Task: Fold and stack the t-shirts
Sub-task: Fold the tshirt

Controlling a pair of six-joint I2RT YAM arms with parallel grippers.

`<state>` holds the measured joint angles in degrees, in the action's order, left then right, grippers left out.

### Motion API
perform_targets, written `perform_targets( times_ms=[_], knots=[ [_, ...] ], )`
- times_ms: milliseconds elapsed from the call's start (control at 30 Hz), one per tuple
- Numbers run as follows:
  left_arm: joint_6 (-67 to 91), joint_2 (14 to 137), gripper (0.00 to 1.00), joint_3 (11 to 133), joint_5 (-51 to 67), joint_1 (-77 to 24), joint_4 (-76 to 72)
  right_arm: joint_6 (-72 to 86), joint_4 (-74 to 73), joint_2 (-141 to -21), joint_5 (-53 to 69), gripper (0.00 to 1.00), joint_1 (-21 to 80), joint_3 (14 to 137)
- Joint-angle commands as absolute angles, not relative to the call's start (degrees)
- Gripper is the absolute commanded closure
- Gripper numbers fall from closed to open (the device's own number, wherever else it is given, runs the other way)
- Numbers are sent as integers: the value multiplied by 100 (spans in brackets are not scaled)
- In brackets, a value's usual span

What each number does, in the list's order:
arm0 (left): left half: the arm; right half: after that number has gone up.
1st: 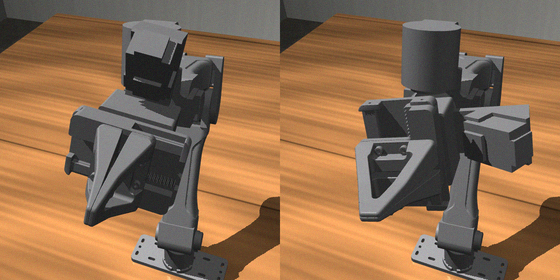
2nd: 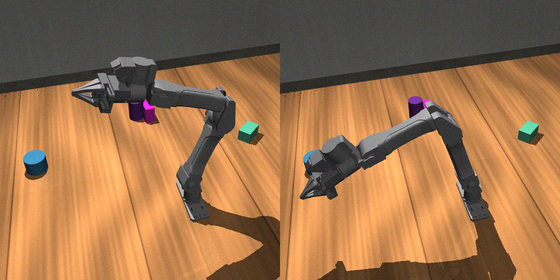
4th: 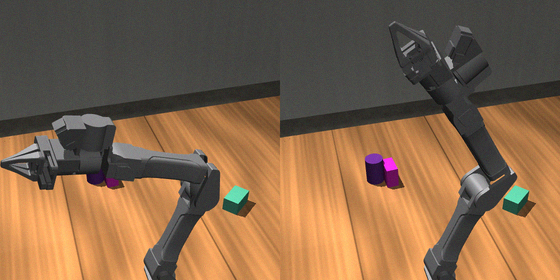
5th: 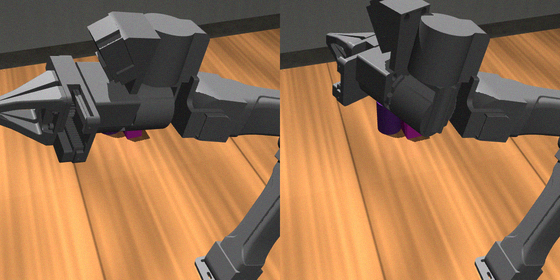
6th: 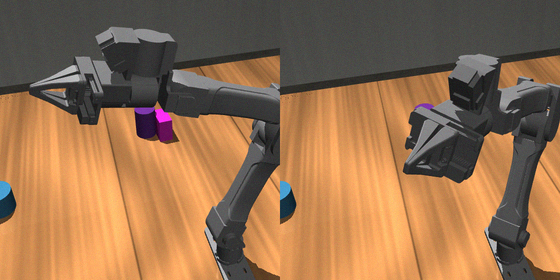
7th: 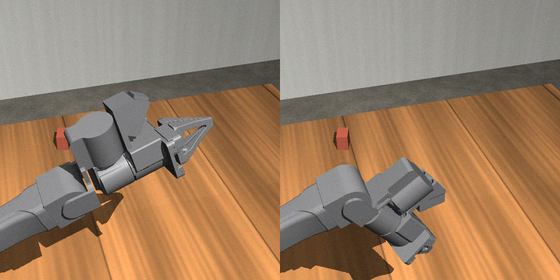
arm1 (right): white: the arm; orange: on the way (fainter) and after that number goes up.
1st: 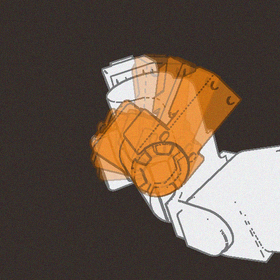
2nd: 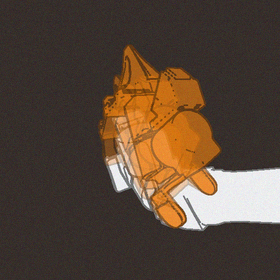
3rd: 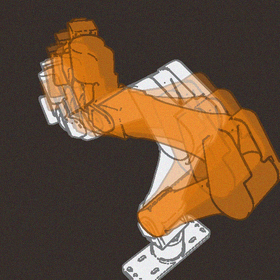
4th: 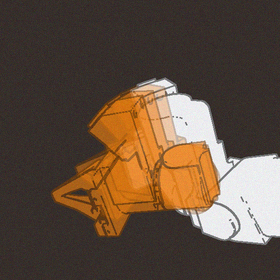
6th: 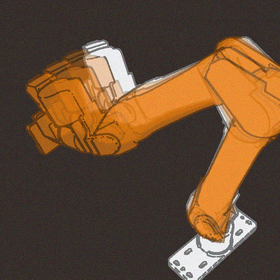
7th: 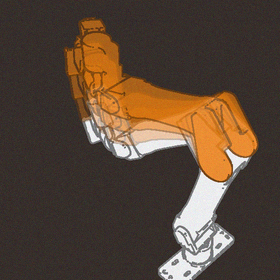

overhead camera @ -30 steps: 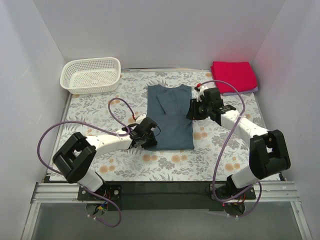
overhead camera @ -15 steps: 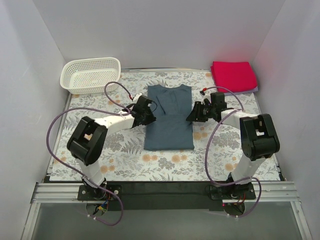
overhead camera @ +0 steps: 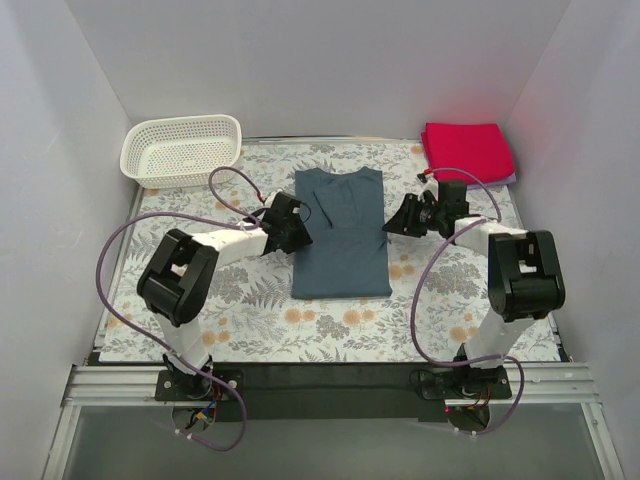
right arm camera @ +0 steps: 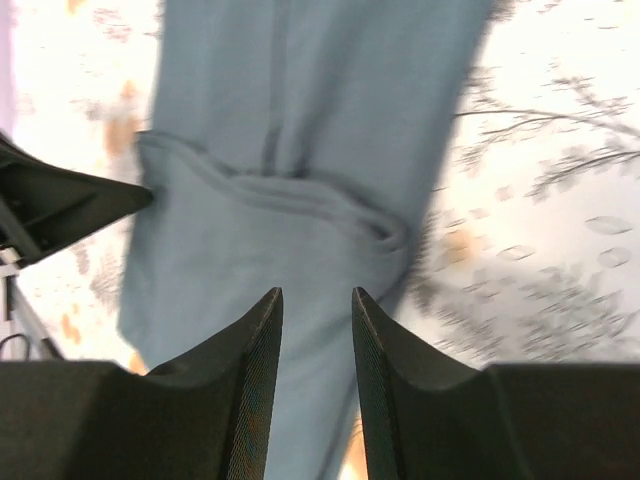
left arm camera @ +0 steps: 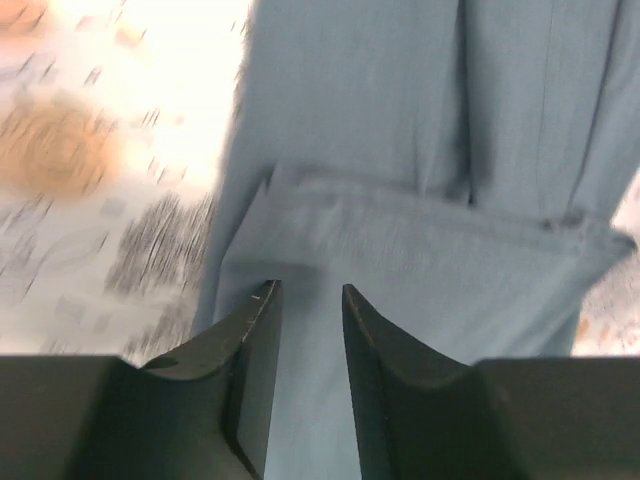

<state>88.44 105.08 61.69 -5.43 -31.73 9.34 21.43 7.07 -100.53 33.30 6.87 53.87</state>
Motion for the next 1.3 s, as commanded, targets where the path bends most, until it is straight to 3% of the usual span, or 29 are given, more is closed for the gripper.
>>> perform_targets(
  times_ms=[0, 300, 633, 800, 1267],
  knots=[
    [8859, 9538, 67, 5898, -308, -3208, 1107, 2399, 975, -9309, 3778, 65, 860, 5029],
    [8991, 8639, 64, 4827, -246, -3823, 1108, 3181, 1458, -8402, 4483, 64, 1563, 3754],
    [9834, 8850, 72, 3623, -255, -3832, 844, 2919, 2311, -9464, 4429, 66, 933, 2260],
    [10054, 8799, 75, 3349, -141, -3832, 835, 3093, 3085, -9870, 5141, 68, 387, 1688],
    [9870, 7594, 71, 3849, -237, -4279, 1318, 3849, 2830, -7612, 5081, 67, 799, 1564]
  ],
)
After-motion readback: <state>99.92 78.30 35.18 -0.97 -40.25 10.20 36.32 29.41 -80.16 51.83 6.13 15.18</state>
